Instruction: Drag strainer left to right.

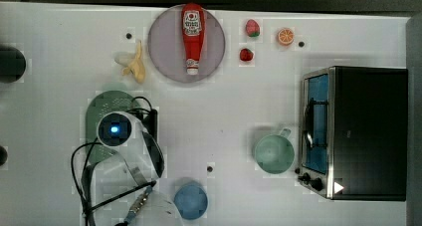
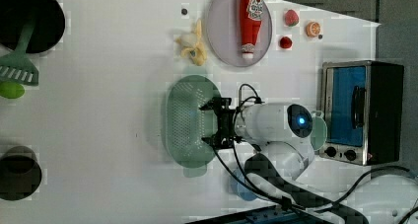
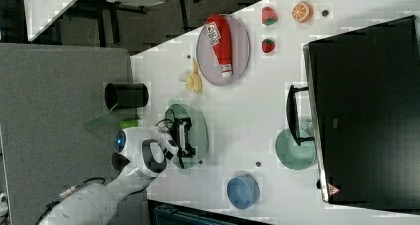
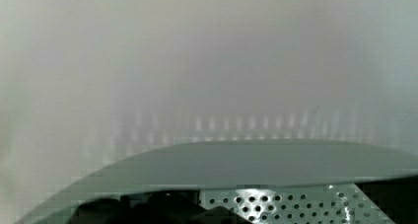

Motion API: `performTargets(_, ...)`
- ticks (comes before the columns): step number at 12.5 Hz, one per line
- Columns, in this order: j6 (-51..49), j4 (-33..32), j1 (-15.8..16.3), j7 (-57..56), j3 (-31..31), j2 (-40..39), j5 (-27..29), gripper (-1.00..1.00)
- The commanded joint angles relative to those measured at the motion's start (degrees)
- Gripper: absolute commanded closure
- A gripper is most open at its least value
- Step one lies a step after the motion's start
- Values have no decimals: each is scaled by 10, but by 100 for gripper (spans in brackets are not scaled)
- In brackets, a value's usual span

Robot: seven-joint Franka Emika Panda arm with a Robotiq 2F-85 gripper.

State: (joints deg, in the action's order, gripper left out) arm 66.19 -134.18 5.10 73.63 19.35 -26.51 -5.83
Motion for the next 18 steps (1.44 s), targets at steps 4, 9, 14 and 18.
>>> performTargets(4,-4,-21,-75,-116,-48,32,8,-100)
performTargets(9,-4,-31,-97,-192,-98,44,8,-100)
performTargets(14,1,-34,-102,-259,-153,48,8,-100)
performTargets(18,1,-34,-104,-297,-198,49,8,-100)
